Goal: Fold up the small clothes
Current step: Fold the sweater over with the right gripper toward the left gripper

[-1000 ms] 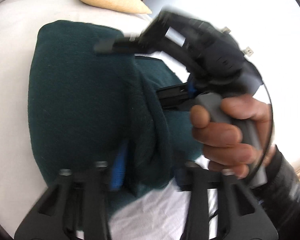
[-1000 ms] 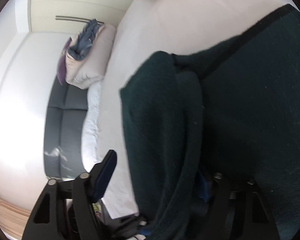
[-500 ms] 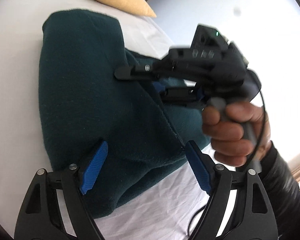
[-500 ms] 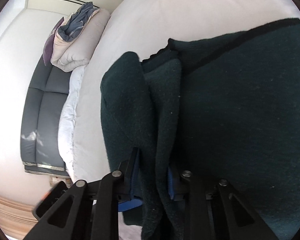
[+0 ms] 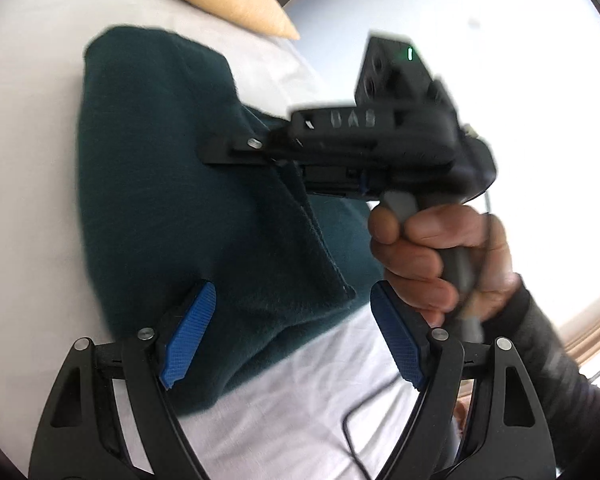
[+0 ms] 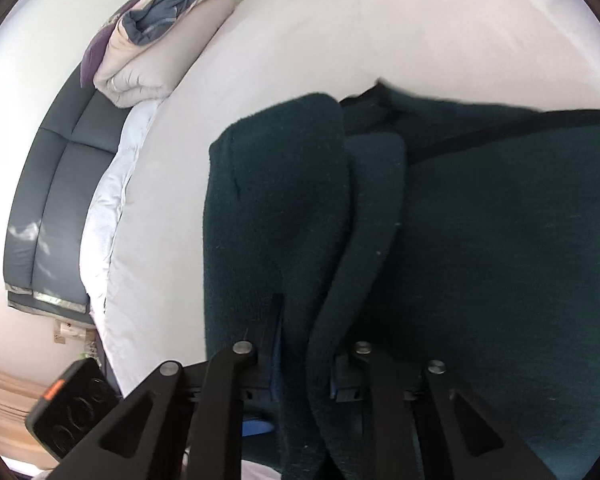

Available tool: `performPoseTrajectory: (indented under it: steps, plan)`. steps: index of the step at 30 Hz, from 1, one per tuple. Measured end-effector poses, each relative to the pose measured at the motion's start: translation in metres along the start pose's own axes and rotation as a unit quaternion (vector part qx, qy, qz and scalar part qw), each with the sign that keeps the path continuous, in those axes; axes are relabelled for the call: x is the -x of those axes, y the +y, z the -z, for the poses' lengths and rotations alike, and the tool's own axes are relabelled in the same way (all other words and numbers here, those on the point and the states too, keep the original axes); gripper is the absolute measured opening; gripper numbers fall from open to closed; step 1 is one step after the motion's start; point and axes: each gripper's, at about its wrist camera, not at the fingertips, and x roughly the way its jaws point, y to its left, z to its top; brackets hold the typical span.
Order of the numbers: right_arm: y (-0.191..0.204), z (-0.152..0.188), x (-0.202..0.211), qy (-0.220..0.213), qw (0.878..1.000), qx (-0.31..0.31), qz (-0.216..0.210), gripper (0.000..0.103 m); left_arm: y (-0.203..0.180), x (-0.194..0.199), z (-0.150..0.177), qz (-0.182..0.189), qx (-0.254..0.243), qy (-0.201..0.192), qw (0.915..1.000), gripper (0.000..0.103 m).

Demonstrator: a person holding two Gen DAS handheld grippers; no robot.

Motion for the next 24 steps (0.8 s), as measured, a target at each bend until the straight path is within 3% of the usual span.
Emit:
performPoseTrajectory:
  steps: [4, 9, 12, 15, 18, 24]
  plan:
    - [-0.029, 0.0, 0.037, -0.042, 0.999, -0.019, 0.004, 0.015, 0.005, 0.028, 0.003, 0.028, 0.01, -0.019, 0.9994, 0.079]
    - [-0.075, 0.005, 0.091, -0.096, 0.994, -0.046, -0.003, 0.015, 0.02, 0.032, 0.006, 0.013, 0.031, -0.021, 0.9992, 0.079]
    - [-0.102, 0.015, 0.1, -0.095, 0.993, -0.063, -0.002, 0.015, 0.02, 0.032, -0.004, 0.012, 0.03, -0.026, 0.9992, 0.079]
    - [-0.131, 0.028, 0.106, -0.114, 0.989, -0.093, -0.017, 0.015, -0.006, 0.017, -0.006, 0.008, 0.0, -0.021, 0.9997, 0.079]
    - [-0.145, 0.039, 0.112, -0.137, 0.983, -0.117, -0.03, 0.015, -0.021, 0.009, -0.007, -0.002, -0.024, -0.008, 0.9997, 0.079]
    - [-0.159, 0.036, 0.108, -0.137, 0.982, -0.127, -0.022, 0.015, -0.021, -0.004, -0.03, -0.018, -0.033, 0.019, 0.9991, 0.079]
